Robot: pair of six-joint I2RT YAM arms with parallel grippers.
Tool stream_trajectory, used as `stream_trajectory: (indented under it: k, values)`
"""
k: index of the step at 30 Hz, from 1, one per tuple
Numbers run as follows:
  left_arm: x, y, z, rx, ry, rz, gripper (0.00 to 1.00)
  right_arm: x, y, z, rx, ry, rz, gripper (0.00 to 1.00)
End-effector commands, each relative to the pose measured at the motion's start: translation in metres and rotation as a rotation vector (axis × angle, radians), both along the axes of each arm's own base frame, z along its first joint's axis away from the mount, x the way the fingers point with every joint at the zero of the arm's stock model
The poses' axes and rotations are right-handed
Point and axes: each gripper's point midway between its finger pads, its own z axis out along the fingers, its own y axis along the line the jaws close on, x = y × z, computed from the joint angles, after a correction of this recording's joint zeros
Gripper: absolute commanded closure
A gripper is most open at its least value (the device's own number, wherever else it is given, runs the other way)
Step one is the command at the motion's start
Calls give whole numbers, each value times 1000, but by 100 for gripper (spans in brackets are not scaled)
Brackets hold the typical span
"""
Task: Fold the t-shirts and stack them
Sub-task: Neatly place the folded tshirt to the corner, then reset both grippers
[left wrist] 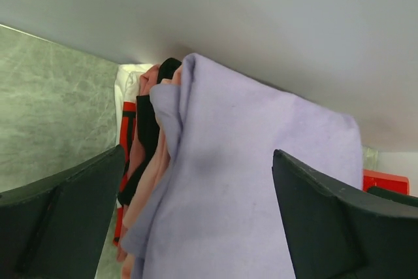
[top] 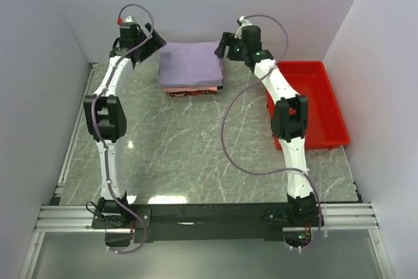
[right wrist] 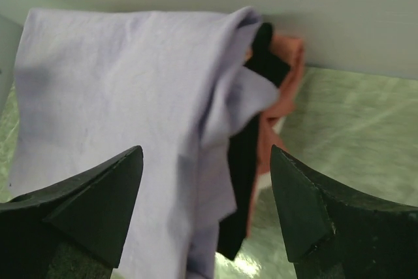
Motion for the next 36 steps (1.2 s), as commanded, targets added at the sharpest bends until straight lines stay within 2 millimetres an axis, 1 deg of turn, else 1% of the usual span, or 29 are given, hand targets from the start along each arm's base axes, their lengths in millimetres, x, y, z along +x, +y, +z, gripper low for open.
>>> stream_trajectory:
  k: [1,2,3,4,5,6,7,8,9,10,11,12,13,14,15,16,17,18,19,20,21,22,23,24,25,26,28,31,36]
  values:
    - [-28,10,112,43,-182,31,1,-23,-19,122,17,-200,-32,15]
    - [-35,14,117,53,-182,38,1,-36,-25,137,11,-205,-42,14]
    - [-51,18,141,55,-210,54,0,-43,-30,143,5,-209,-48,14]
    - [-61,18,125,58,-168,55,0,-50,-33,126,-9,-163,-57,14]
    - [-70,20,125,52,-162,66,0,-67,-39,153,12,-200,-70,13]
    - [-89,24,152,45,-215,92,1,-76,-42,155,27,-197,-87,13]
    - [-101,24,120,41,-145,94,0,-87,-44,125,11,-139,-85,13]
    - [-113,23,117,21,-133,97,0,-105,-49,154,35,-202,-90,13]
    - [-134,23,134,10,-164,98,1,-115,-53,152,48,-195,-105,13]
    - [-150,23,101,15,-86,113,0,-127,-60,122,32,-138,-123,12]
    - [-162,23,94,14,-66,135,0,-145,-68,140,47,-170,-144,12]
    - [-185,22,109,7,-95,142,1,-157,-72,135,50,-156,-154,12]
    - [-203,19,78,30,-34,162,1,-167,-79,132,43,-155,-177,12]
    - [-215,23,72,44,-26,203,1,-189,-89,120,29,-136,-195,12]
    - [-236,24,82,36,-55,224,0,-199,-94,114,28,-124,-211,11]
    - [-253,19,53,24,8,237,1,-219,-105,99,14,-103,-238,11]
    - [-266,25,42,30,33,278,1,-228,-112,88,5,-87,-260,11]
    - [-282,26,49,6,3,291,1,-237,-116,80,15,-72,-281,11]
    - [-295,26,23,18,46,289,0,-246,-118,73,17,-63,-283,11]
    - [-305,28,16,14,54,304,0,-263,-123,57,13,-48,-284,11]
    - [-317,31,18,5,39,312,1,-270,-124,51,31,-42,-290,11]
    - [-327,36,0,-3,75,344,0,-280,-131,26,18,-3,-323,11]
    - [-338,44,-1,0,72,375,1,-284,-139,35,53,-51,-366,11]
    - [-343,47,-4,3,72,387,0,-287,-142,32,89,-53,-399,11]
    - [-349,49,-12,7,88,398,0,-293,-146,16,87,-39,-421,10]
    - [-353,52,-15,9,94,405,0,-295,-151,25,113,-87,-446,10]
    - [-361,53,-19,12,97,401,1,-302,-159,15,121,-75,-487,10]
    - [-367,55,-28,5,119,419,1,-305,-169,21,142,-104,-546,10]
    - [-367,62,-34,32,157,464,1,-303,-177,17,118,-79,-596,9]
